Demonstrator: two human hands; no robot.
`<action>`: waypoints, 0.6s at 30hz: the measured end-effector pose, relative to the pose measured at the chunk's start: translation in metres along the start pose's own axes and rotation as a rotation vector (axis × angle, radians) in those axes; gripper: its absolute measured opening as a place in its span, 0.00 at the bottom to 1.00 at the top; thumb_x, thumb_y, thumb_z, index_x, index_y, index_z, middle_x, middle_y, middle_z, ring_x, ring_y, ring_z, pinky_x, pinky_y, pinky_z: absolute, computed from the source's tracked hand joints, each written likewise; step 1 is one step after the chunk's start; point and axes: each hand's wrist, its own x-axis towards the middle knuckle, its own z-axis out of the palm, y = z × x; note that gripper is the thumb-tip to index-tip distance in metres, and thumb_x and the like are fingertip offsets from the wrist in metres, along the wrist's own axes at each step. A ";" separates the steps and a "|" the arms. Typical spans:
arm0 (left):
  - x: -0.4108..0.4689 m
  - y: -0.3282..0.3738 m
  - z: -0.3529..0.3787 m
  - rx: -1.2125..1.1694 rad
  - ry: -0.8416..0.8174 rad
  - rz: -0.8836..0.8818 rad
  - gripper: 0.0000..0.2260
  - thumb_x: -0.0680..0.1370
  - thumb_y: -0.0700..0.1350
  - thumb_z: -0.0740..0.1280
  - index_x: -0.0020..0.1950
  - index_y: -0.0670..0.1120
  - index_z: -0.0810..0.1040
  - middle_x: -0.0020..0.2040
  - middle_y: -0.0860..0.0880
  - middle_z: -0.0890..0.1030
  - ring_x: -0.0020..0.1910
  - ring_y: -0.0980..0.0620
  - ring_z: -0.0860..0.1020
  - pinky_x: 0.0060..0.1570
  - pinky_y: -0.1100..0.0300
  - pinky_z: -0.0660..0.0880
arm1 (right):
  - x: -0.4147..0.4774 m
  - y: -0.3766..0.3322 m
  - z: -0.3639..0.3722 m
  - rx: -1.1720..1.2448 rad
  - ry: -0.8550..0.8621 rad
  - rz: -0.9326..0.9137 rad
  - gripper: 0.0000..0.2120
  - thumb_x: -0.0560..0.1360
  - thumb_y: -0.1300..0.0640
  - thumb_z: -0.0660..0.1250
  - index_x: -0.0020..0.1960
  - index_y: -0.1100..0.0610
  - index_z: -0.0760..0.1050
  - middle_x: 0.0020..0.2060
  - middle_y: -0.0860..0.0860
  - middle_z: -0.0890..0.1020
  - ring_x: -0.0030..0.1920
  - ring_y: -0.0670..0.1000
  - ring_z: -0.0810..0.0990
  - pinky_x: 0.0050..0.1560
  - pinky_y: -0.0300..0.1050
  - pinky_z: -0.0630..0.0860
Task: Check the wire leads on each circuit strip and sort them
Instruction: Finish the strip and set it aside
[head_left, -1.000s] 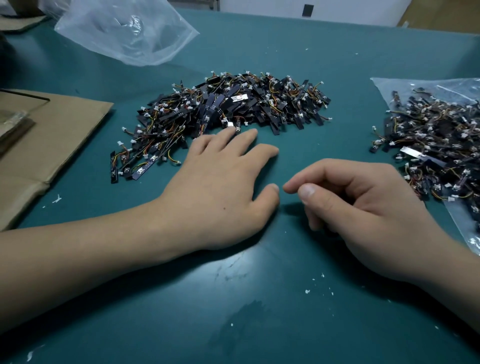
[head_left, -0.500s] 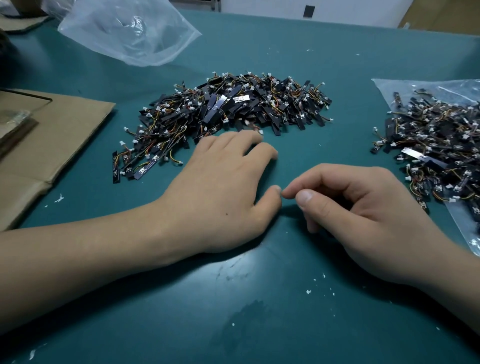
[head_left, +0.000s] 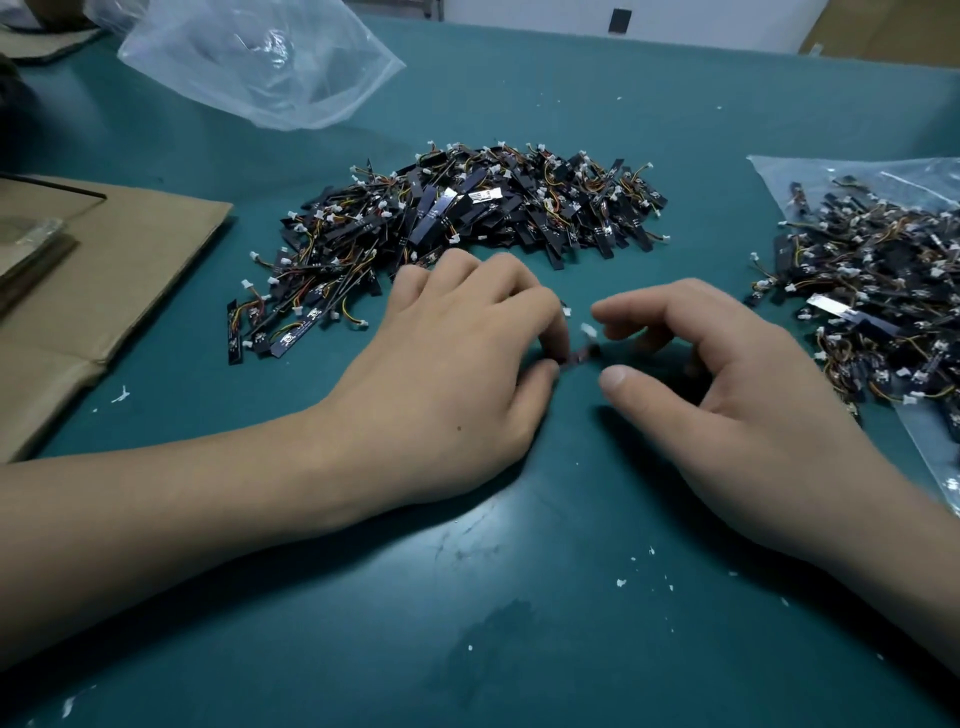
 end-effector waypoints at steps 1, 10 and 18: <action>0.000 0.000 -0.001 -0.018 0.003 0.018 0.06 0.78 0.55 0.62 0.52 0.59 0.76 0.56 0.59 0.74 0.58 0.52 0.69 0.54 0.56 0.58 | 0.000 0.000 0.000 -0.020 -0.011 -0.009 0.15 0.75 0.49 0.69 0.62 0.46 0.80 0.53 0.38 0.80 0.57 0.41 0.78 0.58 0.28 0.69; 0.001 0.002 -0.001 -0.135 0.080 0.109 0.02 0.80 0.49 0.62 0.50 0.56 0.74 0.46 0.60 0.76 0.49 0.54 0.70 0.53 0.54 0.62 | 0.002 -0.002 0.000 -0.082 -0.060 -0.053 0.04 0.79 0.48 0.70 0.46 0.46 0.81 0.52 0.39 0.81 0.56 0.47 0.78 0.62 0.38 0.69; -0.002 0.002 -0.006 -0.303 0.145 0.141 0.08 0.80 0.52 0.62 0.56 0.52 0.77 0.45 0.60 0.76 0.45 0.55 0.71 0.51 0.50 0.70 | 0.002 -0.003 -0.002 0.013 -0.029 -0.079 0.04 0.77 0.51 0.68 0.47 0.49 0.80 0.47 0.44 0.83 0.52 0.49 0.80 0.55 0.45 0.74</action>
